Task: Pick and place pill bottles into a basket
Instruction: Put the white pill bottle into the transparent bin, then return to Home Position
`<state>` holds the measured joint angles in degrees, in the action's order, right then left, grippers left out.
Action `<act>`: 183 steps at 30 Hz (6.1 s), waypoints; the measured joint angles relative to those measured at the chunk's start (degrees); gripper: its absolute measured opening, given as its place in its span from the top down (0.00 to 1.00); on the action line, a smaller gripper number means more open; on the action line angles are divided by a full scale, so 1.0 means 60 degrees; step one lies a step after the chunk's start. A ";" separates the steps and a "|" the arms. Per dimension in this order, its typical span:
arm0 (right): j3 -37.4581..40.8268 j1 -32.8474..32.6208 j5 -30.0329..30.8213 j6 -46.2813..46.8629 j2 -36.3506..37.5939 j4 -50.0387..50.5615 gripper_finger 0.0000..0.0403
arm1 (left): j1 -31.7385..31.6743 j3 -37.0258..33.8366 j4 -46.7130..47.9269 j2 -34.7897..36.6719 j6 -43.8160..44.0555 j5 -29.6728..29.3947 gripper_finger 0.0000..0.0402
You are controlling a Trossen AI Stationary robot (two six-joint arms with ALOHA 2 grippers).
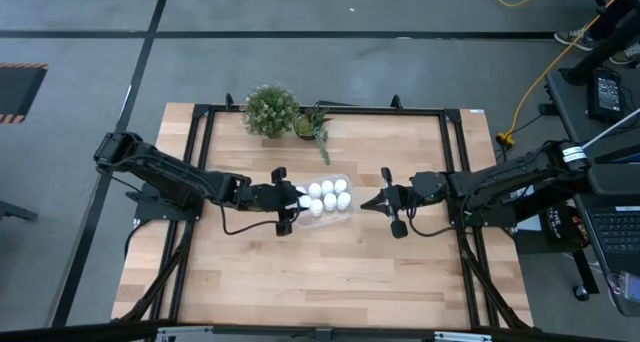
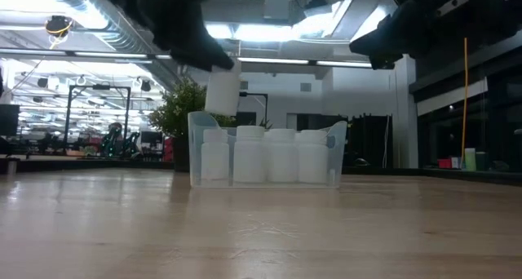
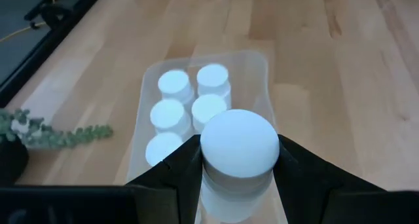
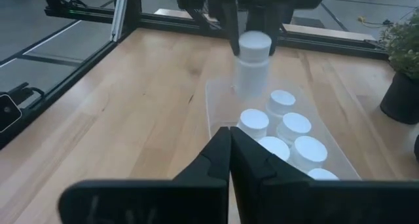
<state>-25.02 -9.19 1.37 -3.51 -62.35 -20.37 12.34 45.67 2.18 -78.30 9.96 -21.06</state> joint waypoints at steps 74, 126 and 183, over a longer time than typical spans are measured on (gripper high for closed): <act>-0.0011 0.0000 -0.0007 0.0036 -0.0007 -0.0159 0.98 | 0.0051 -0.1279 -0.1979 -0.1483 0.0473 -0.0553 0.57; -0.0015 0.0424 -0.0007 -0.0277 0.2805 0.2847 0.98 | 0.0069 -0.0514 0.1767 0.2612 -0.1435 -0.0008 1.00; 0.2230 0.1406 -0.0519 -0.0368 0.9860 0.4826 1.00 | -0.2357 -0.7530 -0.0794 1.2659 -0.2620 0.1357 1.00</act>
<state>-11.63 -0.75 -1.75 -5.71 -3.18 8.59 -1.80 0.49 -2.59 -2.35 -5.76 -12.91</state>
